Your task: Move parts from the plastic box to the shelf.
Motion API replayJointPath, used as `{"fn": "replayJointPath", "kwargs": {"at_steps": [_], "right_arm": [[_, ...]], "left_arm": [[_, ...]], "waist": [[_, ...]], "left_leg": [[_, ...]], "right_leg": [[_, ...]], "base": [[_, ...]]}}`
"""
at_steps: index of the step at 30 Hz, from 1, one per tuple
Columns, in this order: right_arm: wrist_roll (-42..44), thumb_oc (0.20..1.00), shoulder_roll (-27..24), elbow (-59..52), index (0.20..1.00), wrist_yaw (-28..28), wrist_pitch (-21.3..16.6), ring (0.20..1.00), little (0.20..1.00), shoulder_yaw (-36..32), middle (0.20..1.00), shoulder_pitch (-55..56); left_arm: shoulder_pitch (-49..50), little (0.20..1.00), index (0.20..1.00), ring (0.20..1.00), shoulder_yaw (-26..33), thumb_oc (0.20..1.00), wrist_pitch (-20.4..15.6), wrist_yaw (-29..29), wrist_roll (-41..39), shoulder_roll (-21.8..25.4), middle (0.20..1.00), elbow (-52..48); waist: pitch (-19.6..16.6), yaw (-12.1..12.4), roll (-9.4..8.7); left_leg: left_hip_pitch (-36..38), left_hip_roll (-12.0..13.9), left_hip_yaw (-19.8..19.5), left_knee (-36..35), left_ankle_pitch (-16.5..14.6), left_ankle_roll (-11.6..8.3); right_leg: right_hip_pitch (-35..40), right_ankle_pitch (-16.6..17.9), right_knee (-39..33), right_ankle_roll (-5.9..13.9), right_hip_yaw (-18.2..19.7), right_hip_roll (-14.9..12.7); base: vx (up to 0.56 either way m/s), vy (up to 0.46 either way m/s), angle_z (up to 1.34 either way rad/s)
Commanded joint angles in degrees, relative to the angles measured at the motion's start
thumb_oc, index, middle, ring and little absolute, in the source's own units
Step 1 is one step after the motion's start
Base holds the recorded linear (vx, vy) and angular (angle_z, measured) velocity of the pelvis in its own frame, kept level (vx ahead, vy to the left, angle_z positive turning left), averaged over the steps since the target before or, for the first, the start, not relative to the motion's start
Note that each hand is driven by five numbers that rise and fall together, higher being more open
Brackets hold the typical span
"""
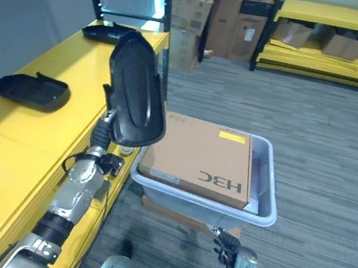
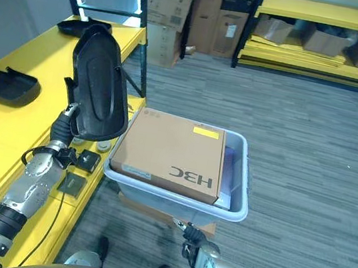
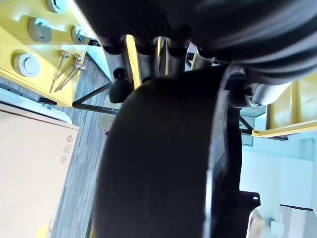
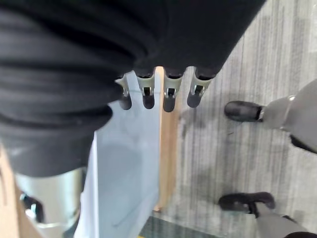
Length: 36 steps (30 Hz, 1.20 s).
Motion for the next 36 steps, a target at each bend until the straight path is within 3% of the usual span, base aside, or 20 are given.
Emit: {"fn": "replayJointPath", "kwargs": {"at_steps": [1, 6, 7, 9, 12, 13, 14, 15, 16, 17, 18, 24, 26, 29, 31, 33, 35, 36], "right_arm": [[-5.37, 1.0, 2.33, 3.96, 1.0, 4.4, -4.21, 1.0, 1.0, -0.82, 1.0, 1.62], [-10.94, 1.0, 1.96, 8.36, 1.0, 8.55, -6.99, 1.0, 1.0, -1.59, 1.0, 3.49], [-13.39, 1.0, 2.05, 9.75, 1.0, 9.75, -8.51, 1.0, 1.0, -1.73, 1.0, 4.39], [-14.93, 1.0, 2.33, 10.9, 1.0, 10.19, -9.65, 1.0, 1.0, -1.88, 1.0, 5.03], [-16.84, 1.0, 3.8, 13.87, 1.0, 7.13, -11.25, 1.0, 1.0, -1.67, 1.0, 5.89], [-15.4, 1.0, 4.44, 14.41, 1.0, 6.15, -11.37, 1.0, 1.0, -1.39, 1.0, 6.49], [-15.58, 1.0, 4.51, 14.49, 1.0, 6.23, -11.46, 1.0, 1.0, -1.4, 1.0, 6.55], [-17.35, 1.0, 4.12, 14.44, 1.0, 6.82, -11.88, 1.0, 1.0, -1.45, 1.0, 5.94], [-17.44, 1.0, 4.18, 14.5, 1.0, 6.83, -11.96, 1.0, 1.0, -1.43, 1.0, 5.92], [-17.16, 1.0, 3.56, 14.73, 1.0, 8.99, -9.21, 1.0, 1.0, -1.41, 1.0, 5.09], [-17.74, 1.0, 3.27, 14.05, 1.0, 9.05, -9.78, 1.0, 1.0, -1.61, 1.0, 4.43], [-17.69, 1.0, 3.57, 5.8, 1.0, 5.44, -3.09, 1.0, 1.0, 0.09, 1.0, 4.35], [-17.9, 1.0, 3.35, 3.26, 1.0, 4.44, -1.81, 1.0, 1.0, 0.23, 1.0, 4.86], [-17.72, 1.0, 2.87, 0.51, 1.0, 3.9, -0.13, 1.0, 1.0, -0.37, 1.0, 5.64], [-16.86, 1.0, 2.12, -1.0, 1.0, 3.92, 0.96, 1.0, 1.0, -1.31, 1.0, 6.38], [-17.52, 1.0, 2.16, -0.63, 1.0, 4.16, 0.65, 1.0, 1.0, -1.97, 1.0, 6.72], [-18.68, 1.0, 2.13, 0.36, 1.0, 5.46, -0.45, 1.0, 1.0, -2.73, 1.0, 6.86], [-18.86, 1.0, 2.02, 0.53, 1.0, 5.56, -0.41, 1.0, 1.0, -2.8, 1.0, 6.85]], "left_arm": [[-5.34, 0.2, 0.2, 0.2, 6.1, 0.2, -6.21, -2.75, -3.64, 5.16, 0.2, -8.16], [-5.18, 0.2, 0.2, 0.2, 9.4, 0.2, -5.69, 0.81, -1.32, 7.4, 0.2, -11.63], [-5.39, 0.2, 0.2, 0.2, 11.02, 0.2, -4.72, 2.8, -0.21, 8.46, 0.2, -12.71], [-5.61, 0.2, 0.2, 0.2, 12.1, 0.2, -4.46, 5.23, 2.97, 9.22, 0.2, -13.44], [-5.97, 0.2, 0.2, 0.2, 13.11, 0.2, -3.39, 6.5, 4.38, 10.76, 0.2, -14.57], [-4.53, 0.2, 0.2, 0.2, 14.2, 0.2, -4.21, 7.61, 6.41, 11.99, 0.2, -15.48], [-4.4, 0.2, 0.2, 0.2, 14.18, 0.2, -4.3, 7.87, 6.5, 12.12, 0.2, -15.52], [-2.63, 0.2, 0.2, 0.2, 16.05, 0.2, -4.42, 9.74, 8.83, 13.97, 0.2, -16.31], [-2.53, 0.2, 0.2, 0.2, 16.1, 0.2, -4.34, 9.79, 8.88, 13.98, 0.2, -16.45], [-1.5, 0.2, 0.2, 0.2, 17.83, 0.2, -4.15, 9.24, 8.33, 14.95, 0.2, -16.84], [0.05, 0.2, 0.2, 0.2, 19.58, 0.2, -4.19, 8.46, 7.95, 15.13, 0.2, -17.75], [6.85, 0.2, 0.2, 0.2, 23.65, 0.2, -4.08, 5.3, 9.03, 13.98, 0.2, -22.84], [7.36, 0.2, 0.2, 0.2, 23.97, 0.2, -3.99, 5.09, 9.48, 13.96, 0.2, -22.97], [7.52, 0.2, 0.2, 0.2, 23.42, 0.2, -4.22, 5.01, 9.62, 14.42, 0.2, -22.71], [8.06, 0.2, 0.2, 0.2, 22.56, 0.2, -5.11, 4.11, 9.32, 15.03, 0.2, -22.14], [8.79, 0.2, 0.2, 0.2, 22.47, 0.2, -5.73, 3.32, 8.66, 15.02, 0.2, -22.64], [8.98, 0.2, 0.2, 0.2, 22.19, 0.2, -5.03, 3.79, 8.11, 14.53, 0.2, -24.1], [8.88, 0.2, 0.2, 0.2, 21.98, 0.2, -4.87, 3.86, 8.07, 14.45, 0.2, -24.23]], "waist": [[-1.47, 0.18, -2.57], [-2.04, -0.11, -3.65], [-2.36, -0.57, -4.11], [-2.55, -0.9, -4.25], [-2.92, -1.22, -3.96], [-3.3, -0.33, -3.27], [-3.31, -0.42, -3.32], [-3.51, 1.71, -3.48], [-3.5, 1.58, -3.53], [-3.79, 2.87, -3.65], [-4.03, 4.44, -3.74], [-4.63, 7.79, -3.95], [-4.64, 7.66, -3.75], [-4.16, 6.72, -3.46], [-2.66, 4.74, -3.22], [-1.28, 3.49, -3.6], [0.43, 1.89, -4.69], [0.48, 1.63, -4.99]], "left_leg": [[-3.46, 3.51, 5.62, -0.1, 17.35, -3.83], [-2.27, 4.76, 9.58, 4.49, 14.68, -4.9], [-1.55, 5.21, 12.97, 6.25, 13.84, -5.15], [-0.69, 5.64, 15.76, 6.71, 13.69, -5.36], [2.67, 4.95, 21.74, 3.93, 12.84, -4.72], [5.05, 3.51, 23.97, -0.84, 12.87, -3.93], [5.24, 3.28, 23.9, -1.18, 12.87, -3.8], [5.7, 0.22, 20.2, -2.46, 9.76, -1.83], [5.69, 0.12, 20.12, -2.43, 9.64, -1.72], [5.44, -1.37, 17.76, -2.58, 8.38, -0.94], [5.22, -2.8, 15.71, -2.69, 7.45, -0.25], [5.69, -9.0, 8.24, -2.94, 3.71, 3.48], [6.07, -10.93, 6.86, -2.86, 2.98, 5.03], [6.75, -13.26, 5.67, -2.83, 1.76, 7.26], [6.86, -14.39, 5.46, -1.86, 1.06, 8.95], [7.4, -14.98, 4.46, -1.04, -0.12, 9.08], [8.13, -15.15, 2.96, -0.23, -1.39, 7.93], [7.99, -15.18, 2.72, -0.07, -1.49, 7.79]], "right_leg": [[2.65, -2.16, -0.7, 7.05, -2.53, -5.47], [2.38, -1.17, -2.12, 7.38, -6.04, -6.43], [2.1, -0.21, -2.93, 7.57, -8.22, -6.65], [2.19, 0.35, -3.44, 7.71, -9.82, -6.77], [2.94, 1.26, -3.35, 8.36, -12.94, -7.72], [4.04, 1.92, -3.65, 9.05, -14.67, -8.71], [4.19, 1.95, -3.65, 9.16, -14.83, -8.84], [4.8, 1.63, -3.28, 9.41, -14.24, -9.46], [4.83, 1.61, -3.2, 9.49, -14.31, -9.58], [4.88, 1.19, -2.8, 9.65, -13.63, -9.78], [4.92, 0.84, -2.29, 9.91, -13.14, -10.11], [4.79, -2.77, 2.95, 11.05, -9.84, -12.55], [3.42, -4.02, 8.65, 11.81, -8.09, -14.11], [-1.07, -2.87, 19.56, 13.03, -5.08, -17.05], [-6.56, -0.51, 27.17, 12.51, -0.76, -15.56], [-8.93, 0.53, 27.25, 12.56, 1.57, -14.17], [-8.68, 2.97, 16.23, 12.56, 4.35, -11.7], [-8.85, 3.65, 14.01, 12.53, 5.04, -11.41]], "base": [[-0.09, -0.08, 1.17], [-0.09, -0.054, 0.7], [-0.15, 0.009, 0.85], [-0.13, 0.043, 0.96], [-0.09, 0.149, 1.96], [-0.04, 0.24, 2.08], [-0.01, 0.366, 2.76], [0.01, 0.201, 2.13], [0.03, 0.289, 1.91], [0.04, 0.229, 0.36], [0.05, 0.276, 0.13], [0.06, 0.278, 0.6], [0.08, 0.338, 0.3], [0.03, 0.263, 0.21], [0.0, 0.18, 0.23], [0.06, 0.019, 0.5], [0.1, -0.129, 0.69], [0.1, -0.132, 0.66]]}}
